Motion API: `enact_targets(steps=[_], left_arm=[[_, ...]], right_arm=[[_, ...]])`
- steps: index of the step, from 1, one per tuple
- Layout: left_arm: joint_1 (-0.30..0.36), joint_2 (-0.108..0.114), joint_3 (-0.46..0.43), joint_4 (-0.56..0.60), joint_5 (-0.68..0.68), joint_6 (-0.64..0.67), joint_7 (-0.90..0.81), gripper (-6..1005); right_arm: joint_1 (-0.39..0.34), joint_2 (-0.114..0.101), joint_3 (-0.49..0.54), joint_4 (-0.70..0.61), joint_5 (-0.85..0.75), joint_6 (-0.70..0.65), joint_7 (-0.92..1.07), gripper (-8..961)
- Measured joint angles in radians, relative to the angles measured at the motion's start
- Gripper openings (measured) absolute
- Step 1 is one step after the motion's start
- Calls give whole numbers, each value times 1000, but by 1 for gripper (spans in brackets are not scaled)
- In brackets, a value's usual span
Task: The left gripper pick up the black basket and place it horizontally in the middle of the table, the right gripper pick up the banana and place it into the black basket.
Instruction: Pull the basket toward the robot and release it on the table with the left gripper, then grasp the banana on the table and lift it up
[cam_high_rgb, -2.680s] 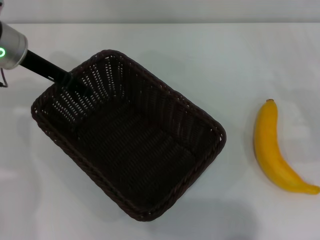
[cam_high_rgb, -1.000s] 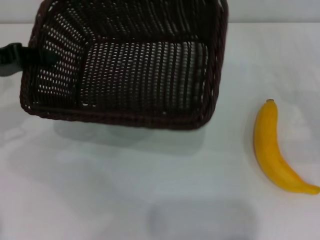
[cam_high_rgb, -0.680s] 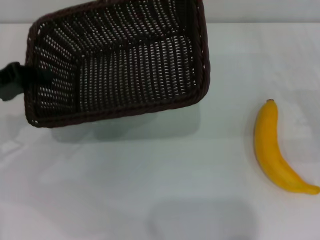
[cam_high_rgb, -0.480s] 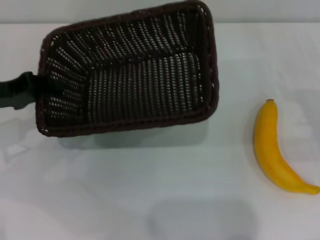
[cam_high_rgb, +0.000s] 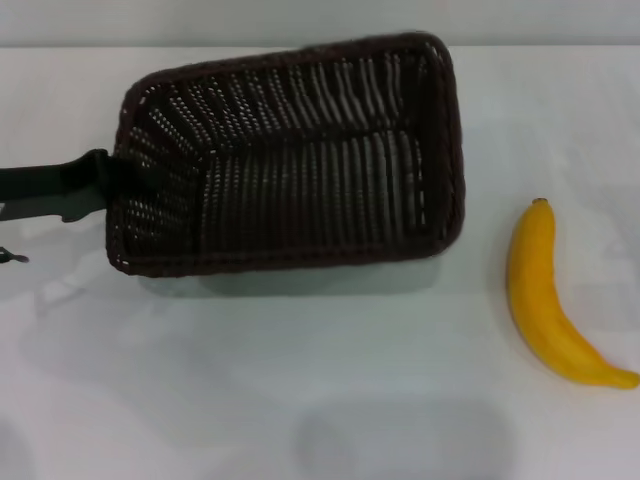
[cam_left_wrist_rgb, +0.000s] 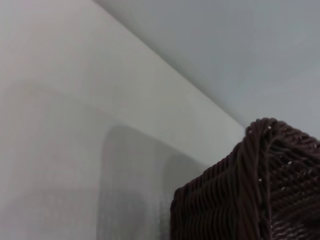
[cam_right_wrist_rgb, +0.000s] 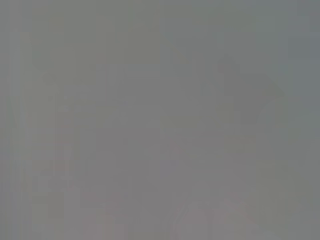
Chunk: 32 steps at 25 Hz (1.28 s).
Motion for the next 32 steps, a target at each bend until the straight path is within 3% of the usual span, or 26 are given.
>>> enact_targets(steps=[6, 20, 25, 32], left_arm=[[-6, -2, 0, -14, 5, 5, -5, 191], [11, -10, -3, -8, -4, -1, 42, 380], [11, -4, -9, -5, -8, 4, 77, 624], [26, 0, -10, 25, -26, -18, 140, 705]], right_arm=[[-1, -1, 0, 0, 1, 1, 0, 839], [-1, -1, 0, 1, 5, -1, -2, 839], [2, -1, -1, 1, 1, 0, -2, 839], [0, 2, -5, -1, -1, 4, 6, 838]])
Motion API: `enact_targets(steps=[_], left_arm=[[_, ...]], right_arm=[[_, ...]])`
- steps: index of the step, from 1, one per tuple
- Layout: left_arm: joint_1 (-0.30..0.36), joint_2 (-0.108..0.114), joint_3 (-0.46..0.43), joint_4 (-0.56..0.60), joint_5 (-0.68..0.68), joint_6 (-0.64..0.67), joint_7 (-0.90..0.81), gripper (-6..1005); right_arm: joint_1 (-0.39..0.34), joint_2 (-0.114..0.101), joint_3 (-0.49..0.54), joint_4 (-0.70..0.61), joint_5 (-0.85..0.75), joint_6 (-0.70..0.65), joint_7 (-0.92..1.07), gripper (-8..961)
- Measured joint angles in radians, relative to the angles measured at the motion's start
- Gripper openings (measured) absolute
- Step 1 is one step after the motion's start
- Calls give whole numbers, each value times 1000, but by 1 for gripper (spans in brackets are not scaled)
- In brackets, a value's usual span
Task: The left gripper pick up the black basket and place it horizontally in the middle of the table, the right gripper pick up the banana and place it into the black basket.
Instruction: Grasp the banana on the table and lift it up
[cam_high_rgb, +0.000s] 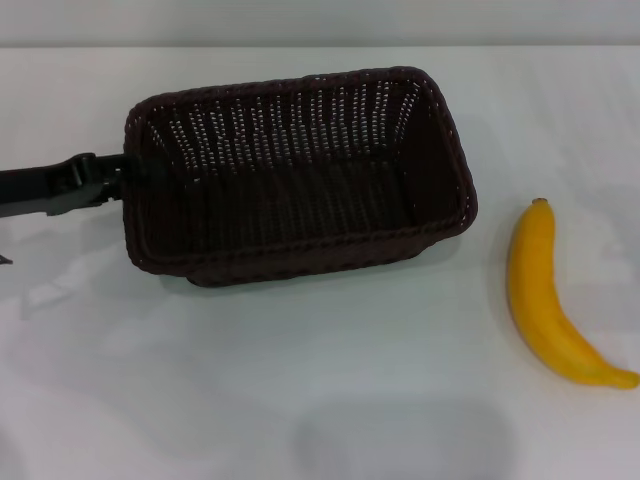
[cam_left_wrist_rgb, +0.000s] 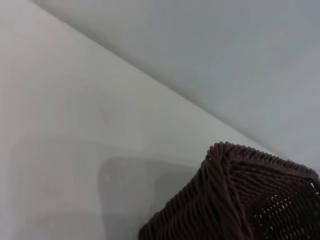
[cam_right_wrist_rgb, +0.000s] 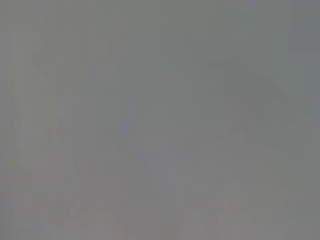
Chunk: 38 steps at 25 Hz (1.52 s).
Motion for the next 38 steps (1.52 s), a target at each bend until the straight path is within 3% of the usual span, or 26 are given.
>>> enact_targets(steps=[4, 8, 10, 16, 19, 21, 23, 25, 27, 28, 31, 38], left_arm=[[50, 7, -1, 1, -103, -8, 77, 747], [133, 9, 0, 1, -271, -11, 202, 861], [181, 8, -1, 1, -372, -12, 284, 890], [304, -11, -2, -45, -683, 16, 540, 889], [339, -24, -3, -91, -802, 55, 644, 889], [357, -39, -4, -117, -894, 82, 746, 890], [369, -57, -4, -135, -973, 92, 885, 890], [379, -79, -3, -154, -1048, 93, 1049, 890], [384, -95, -4, -173, -1110, 94, 1152, 890], [384, -99, -4, -192, -1139, 95, 1193, 890], [371, -97, -3, -257, -1208, 101, 1276, 889], [357, -99, -4, -311, -1293, 140, 1362, 889]], right_arm=[[-6, 0, -1, 0, -1, 26, 27, 838], [-13, -14, -3, 8, -22, 57, 214, 838], [-23, -33, -11, 31, -72, 63, 337, 838], [-57, -121, -53, 244, -373, 64, 794, 838], [-62, -163, -54, 433, -632, 52, 1010, 838], [-63, -173, -52, 578, -821, 36, 1160, 837], [-68, -160, -48, 755, -1025, 23, 1329, 835], [-76, -129, -47, 922, -1194, 24, 1465, 833], [-87, -82, -46, 1127, -1379, 49, 1615, 830], [-90, -57, -46, 1227, -1467, 73, 1688, 829], [-93, -15, -81, 1461, -1643, 156, 1854, 826], [-61, -13, -377, 1784, -1949, 324, 2259, 822]])
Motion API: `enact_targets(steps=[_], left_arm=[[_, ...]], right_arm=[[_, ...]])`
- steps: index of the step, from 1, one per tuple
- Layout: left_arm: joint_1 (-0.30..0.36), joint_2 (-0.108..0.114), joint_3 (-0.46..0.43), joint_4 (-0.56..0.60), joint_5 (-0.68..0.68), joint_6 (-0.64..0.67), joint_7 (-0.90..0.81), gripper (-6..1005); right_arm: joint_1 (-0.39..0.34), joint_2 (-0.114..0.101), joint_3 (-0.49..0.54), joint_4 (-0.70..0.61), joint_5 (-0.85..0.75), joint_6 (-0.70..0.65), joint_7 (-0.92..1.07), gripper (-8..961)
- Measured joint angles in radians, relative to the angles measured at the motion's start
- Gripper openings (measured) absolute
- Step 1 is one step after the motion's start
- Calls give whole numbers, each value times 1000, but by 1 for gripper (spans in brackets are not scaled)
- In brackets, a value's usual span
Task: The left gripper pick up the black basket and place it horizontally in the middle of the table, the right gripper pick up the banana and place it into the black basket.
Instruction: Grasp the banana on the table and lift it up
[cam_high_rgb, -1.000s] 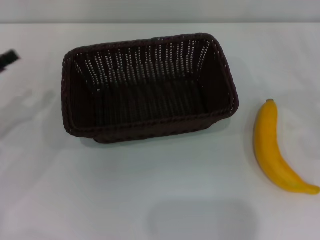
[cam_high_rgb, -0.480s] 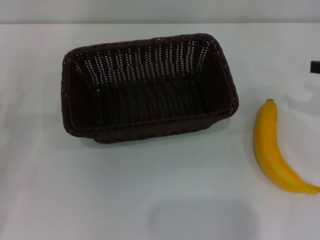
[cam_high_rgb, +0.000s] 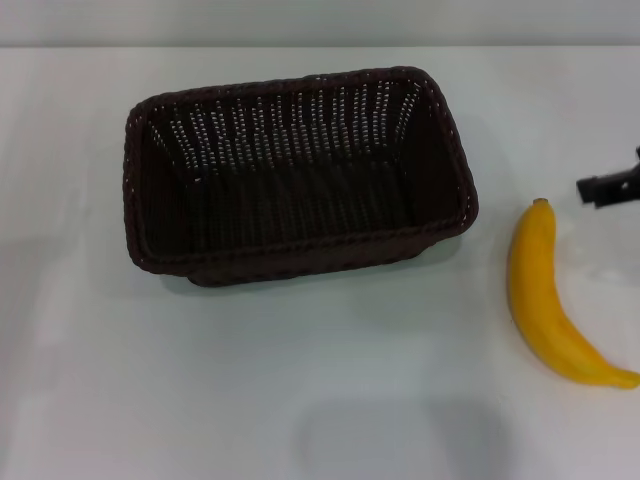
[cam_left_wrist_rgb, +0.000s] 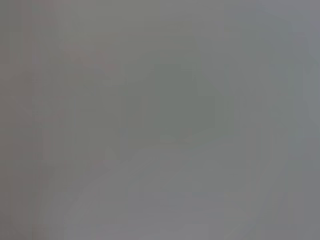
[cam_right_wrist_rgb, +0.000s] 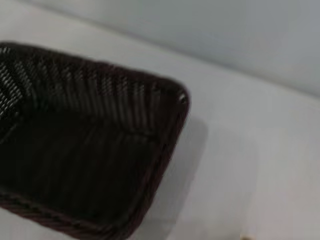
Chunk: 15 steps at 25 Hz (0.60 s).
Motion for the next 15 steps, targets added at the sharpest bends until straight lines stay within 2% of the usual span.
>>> enact_targets(steps=[4, 9, 11, 15], left_arm=[[-21, -1, -1, -30, -21, 11, 34, 890], [-69, -2, -2, -66, -43, 13, 62, 889], [-86, -1, -2, -73, -44, 17, 78, 889], [-108, -1, -2, -76, -45, 25, 92, 890]], right_arm=[[57, 5, -178, 51, -88, 90, 206, 820], [111, 9, -427, 37, -233, 111, 408, 817], [122, 10, -491, 28, -258, 112, 475, 815], [125, 13, -553, -7, -271, 98, 533, 813]])
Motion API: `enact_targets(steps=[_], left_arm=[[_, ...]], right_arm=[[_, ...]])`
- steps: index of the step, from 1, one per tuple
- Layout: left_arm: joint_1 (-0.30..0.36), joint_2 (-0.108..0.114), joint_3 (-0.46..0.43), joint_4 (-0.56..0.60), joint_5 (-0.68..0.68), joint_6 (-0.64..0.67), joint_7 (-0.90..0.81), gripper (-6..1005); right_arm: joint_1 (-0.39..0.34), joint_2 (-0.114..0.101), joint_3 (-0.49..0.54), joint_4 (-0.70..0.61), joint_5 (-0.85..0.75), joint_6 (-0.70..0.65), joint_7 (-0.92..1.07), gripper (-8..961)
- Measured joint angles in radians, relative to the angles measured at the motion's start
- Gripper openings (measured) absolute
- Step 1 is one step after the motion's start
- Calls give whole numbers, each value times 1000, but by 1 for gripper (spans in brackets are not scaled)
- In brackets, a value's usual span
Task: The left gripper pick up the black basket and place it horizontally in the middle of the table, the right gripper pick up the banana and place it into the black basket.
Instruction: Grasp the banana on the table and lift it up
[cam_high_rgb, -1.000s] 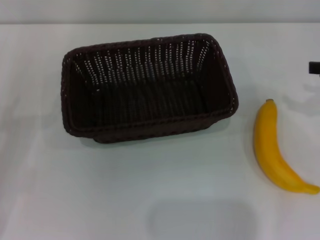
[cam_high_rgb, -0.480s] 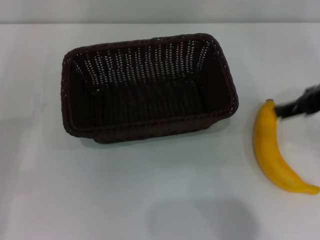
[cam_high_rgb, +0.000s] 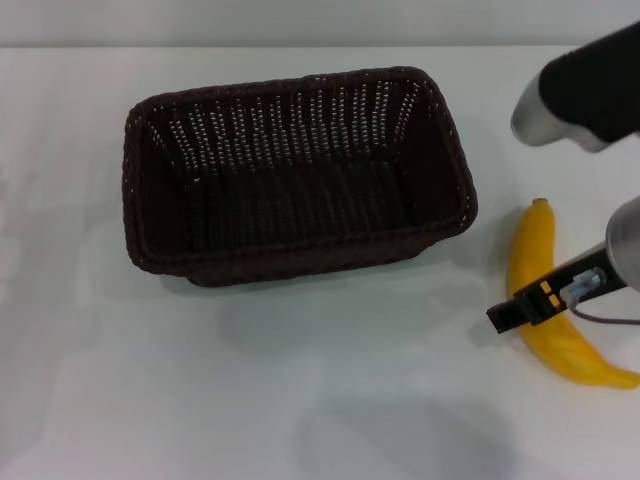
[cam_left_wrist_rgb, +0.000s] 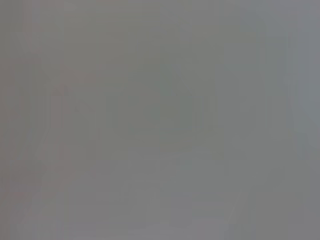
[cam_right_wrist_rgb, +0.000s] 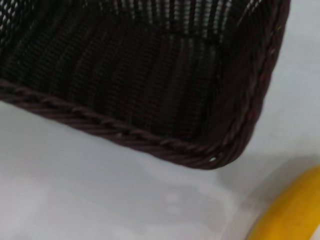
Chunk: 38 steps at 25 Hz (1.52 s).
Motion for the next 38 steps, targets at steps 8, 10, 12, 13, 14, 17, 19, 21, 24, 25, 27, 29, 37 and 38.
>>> enact_targets(steps=[8, 10, 12, 13, 14, 17, 19, 21, 24, 25, 27, 29, 37, 38], left_arm=[[-16, -1, 0, -1, -1, 33, 4, 890], [-17, -2, 0, -2, -1, 34, 4, 890], [-17, -3, 1, -6, -1, 33, 4, 890], [-18, -4, 2, -9, -1, 31, 4, 889], [-19, -4, 2, -12, -1, 30, 4, 889], [-20, -4, 2, -15, -1, 30, 4, 889], [-20, -4, 2, -15, -1, 30, 4, 889], [-21, -4, 2, -16, -1, 29, 4, 889], [-21, -4, 1, -16, -1, 29, 3, 889], [-22, -4, 1, -16, -1, 29, 2, 889], [-22, -4, 0, -17, -1, 29, -1, 889], [-22, -4, 0, -18, -1, 28, -3, 890], [-22, -4, 0, -24, -4, 26, -4, 890], [-22, -4, 0, -25, -7, 26, -4, 890]], right_arm=[[-6, 0, -39, -102, -44, -38, 30, 809], [-2, 0, -40, -121, -53, -43, 28, 807], [2, 0, -42, -150, -58, -50, 25, 806], [5, 0, -44, -164, -59, -54, 24, 806], [9, 0, -47, -180, -60, -59, 22, 805], [18, 1, -58, -214, -50, -76, 17, 803], [22, 1, -64, -230, -38, -90, 12, 802], [24, 1, -68, -239, -36, -100, 10, 801], [27, 1, -68, -265, -36, -105, 9, 799], [28, 1, -66, -273, -35, -105, 8, 799], [29, 1, -64, -284, -33, -106, 4, 781], [29, 1, -62, -293, -26, -108, 0, 748], [28, -1, -39, -297, -11, -107, -24, 616], [28, -1, -39, -297, -11, -107, -24, 589]])
